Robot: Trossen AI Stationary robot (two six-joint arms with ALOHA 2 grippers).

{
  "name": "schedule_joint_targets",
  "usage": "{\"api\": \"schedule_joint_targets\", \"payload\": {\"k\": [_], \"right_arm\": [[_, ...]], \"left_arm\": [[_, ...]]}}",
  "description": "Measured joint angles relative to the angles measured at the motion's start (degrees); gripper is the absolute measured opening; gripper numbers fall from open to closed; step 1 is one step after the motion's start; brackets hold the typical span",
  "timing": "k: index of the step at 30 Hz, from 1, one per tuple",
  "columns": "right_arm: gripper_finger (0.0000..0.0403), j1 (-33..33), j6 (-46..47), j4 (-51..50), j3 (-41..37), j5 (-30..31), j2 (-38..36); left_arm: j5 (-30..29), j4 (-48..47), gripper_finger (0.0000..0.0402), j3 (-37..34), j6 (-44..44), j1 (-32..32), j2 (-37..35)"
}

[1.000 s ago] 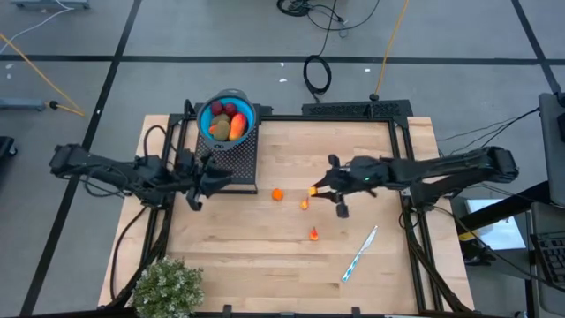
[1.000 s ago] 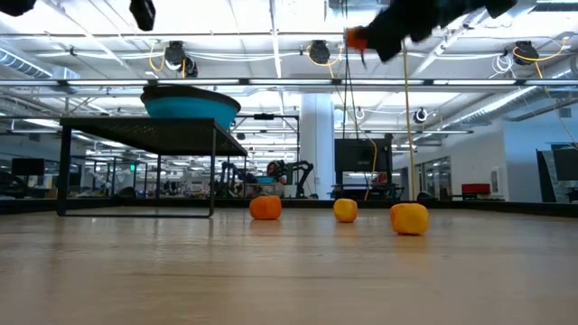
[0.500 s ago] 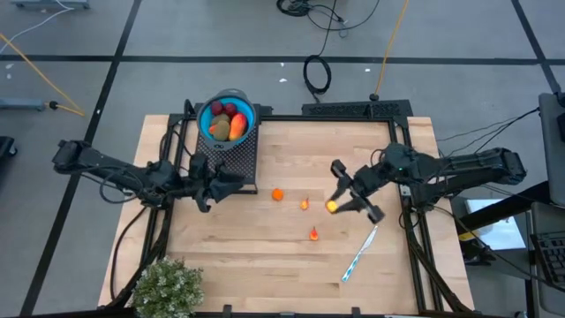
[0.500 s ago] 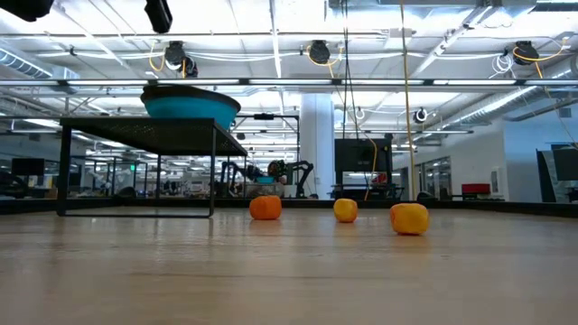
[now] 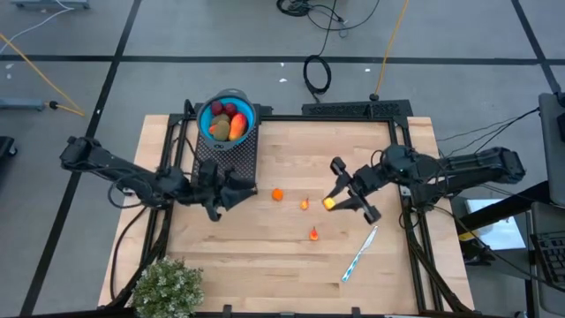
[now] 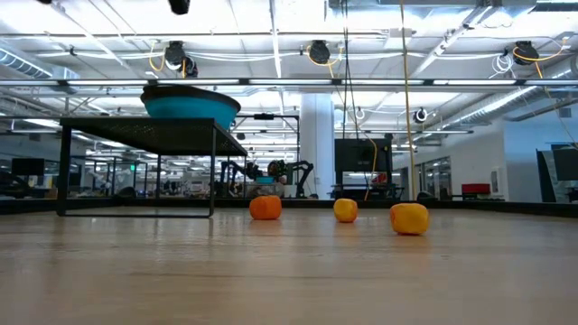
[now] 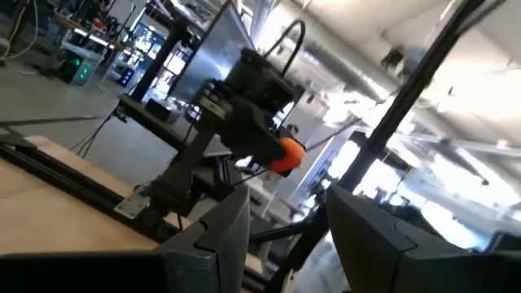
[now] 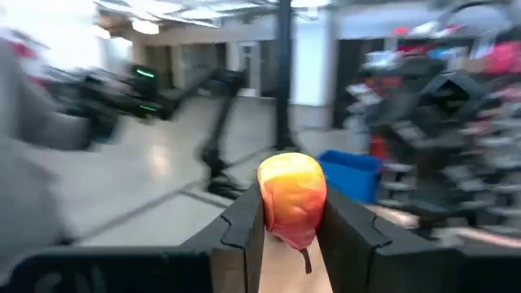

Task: Pick & Place Fruit
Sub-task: Put the right peach into the blue strainer bowl on the shelf

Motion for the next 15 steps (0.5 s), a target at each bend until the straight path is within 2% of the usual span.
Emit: {"api": "schedule_joint_targets", "payload": {"k": [9, 15], "right_arm": [[0.0089, 4.9, -15.7, -2.9, 0.0, 20.7, 2.0], [0.0089, 9.3, -23.7, -6.0, 0.0, 37.4, 3.3]], "left_arm": [[-4.2, -15.0, 0.0163, 14.1, 3.3, -0.3, 9.7], [-7.3, -21.4, 0.0163, 21.0, 4.4, -0.4, 15.6]]}}
